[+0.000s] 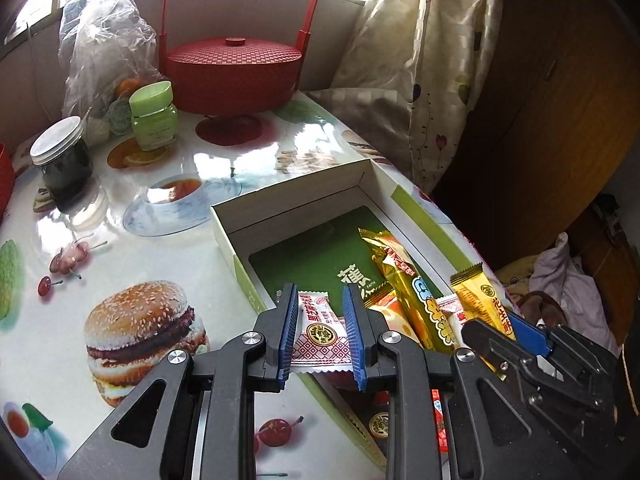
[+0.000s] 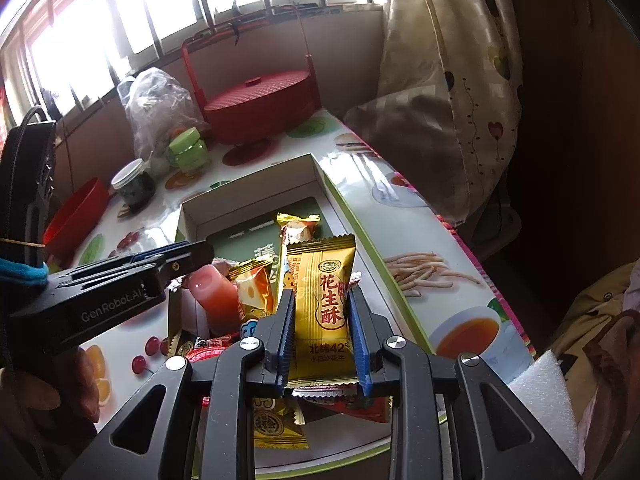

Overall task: Organize snacks
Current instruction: 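Open both tools to drop the packets into the green box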

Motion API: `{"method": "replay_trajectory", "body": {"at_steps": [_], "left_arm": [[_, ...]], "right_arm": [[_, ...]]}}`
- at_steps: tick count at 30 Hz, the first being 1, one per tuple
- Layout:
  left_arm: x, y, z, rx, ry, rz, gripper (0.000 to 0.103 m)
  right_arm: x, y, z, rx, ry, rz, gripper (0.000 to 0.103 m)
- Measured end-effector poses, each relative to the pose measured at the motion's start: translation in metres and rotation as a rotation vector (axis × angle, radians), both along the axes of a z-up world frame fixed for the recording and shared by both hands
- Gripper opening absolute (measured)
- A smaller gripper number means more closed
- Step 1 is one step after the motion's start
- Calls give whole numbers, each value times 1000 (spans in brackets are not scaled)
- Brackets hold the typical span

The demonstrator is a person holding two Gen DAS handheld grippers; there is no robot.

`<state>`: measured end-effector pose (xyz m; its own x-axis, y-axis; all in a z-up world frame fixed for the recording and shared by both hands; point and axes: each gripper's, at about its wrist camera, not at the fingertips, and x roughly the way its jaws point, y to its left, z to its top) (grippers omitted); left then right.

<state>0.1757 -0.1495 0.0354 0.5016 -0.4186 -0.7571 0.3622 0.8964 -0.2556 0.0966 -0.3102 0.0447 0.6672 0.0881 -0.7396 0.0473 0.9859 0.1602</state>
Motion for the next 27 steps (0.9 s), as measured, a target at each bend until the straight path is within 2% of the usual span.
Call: {"method": "replay_trajectory", "body": {"at_steps": [6, 10, 11, 17, 21, 27], "left_arm": [[-2, 1, 2, -9, 0, 2, 27], [-8, 3, 8, -37, -9, -13, 46], [-9, 3, 10, -34, -14, -11, 48], [-23, 8, 20, -9, -46, 2, 48], [-41, 11, 27, 34, -102, 5, 48], [-70, 18, 24, 46, -98, 9, 48]], "right_arm": [[-1, 1, 1, 10, -4, 0, 36], [-4, 2, 3, 10, -11, 1, 39], [-5, 3, 4, 10, -15, -1, 40], [-15, 2, 11, 7, -34, -14, 41], [-24, 4, 15, -5, -43, -15, 42], [-44, 9, 21, -28, -55, -30, 49]]}}
